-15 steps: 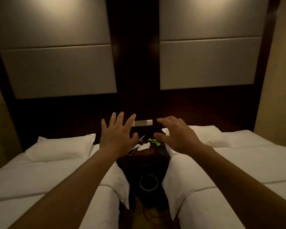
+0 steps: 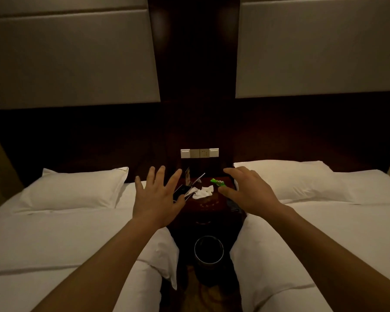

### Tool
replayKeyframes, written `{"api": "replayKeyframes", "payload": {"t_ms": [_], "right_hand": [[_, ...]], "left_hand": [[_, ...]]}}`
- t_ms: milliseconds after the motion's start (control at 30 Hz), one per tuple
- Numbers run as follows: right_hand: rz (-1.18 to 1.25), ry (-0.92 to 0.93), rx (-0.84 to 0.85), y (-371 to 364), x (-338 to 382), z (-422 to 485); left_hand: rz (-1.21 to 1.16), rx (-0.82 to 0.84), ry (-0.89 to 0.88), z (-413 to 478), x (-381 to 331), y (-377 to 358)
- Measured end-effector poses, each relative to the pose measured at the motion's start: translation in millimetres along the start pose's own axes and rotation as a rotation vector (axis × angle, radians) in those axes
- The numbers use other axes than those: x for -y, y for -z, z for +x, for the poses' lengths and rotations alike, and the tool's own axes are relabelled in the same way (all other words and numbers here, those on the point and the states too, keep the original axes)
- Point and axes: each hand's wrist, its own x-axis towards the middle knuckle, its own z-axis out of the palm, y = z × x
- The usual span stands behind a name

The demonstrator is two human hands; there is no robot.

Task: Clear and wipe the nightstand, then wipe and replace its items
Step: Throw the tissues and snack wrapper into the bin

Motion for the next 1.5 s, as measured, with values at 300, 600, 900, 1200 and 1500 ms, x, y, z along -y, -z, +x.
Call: {"api": "replayKeyframes", "payload": {"t_ms": [300,600,900,1200,1500], "right_hand": [[-0.006,-0.139,0.052,-109.3,-34.8,128.5],[0.045,-0.242,0.119,-182.9,-91.3,221.9],[0.182,-0.325,0.277,-320.3,-226.4,301.7],[0.231,-0.485,0.526,-473.0,-333.4,318.7],[0.254,-0.530,0.485,-591.1,-386.3,359.5]], "left_hand": [[-0.049,0.142,-0.075,130.0,60.0,-119.9],[-0.082,0.296,-0.059,220.4,83.1,-224.9],[-0.116,0.367,0.029,278.4,65.9,-378.6],[-0.072,0.524,0.030,310.8,72.3,-554.1],[0.007,0.511,-0.004,367.3,95.1,-738.1]]}}
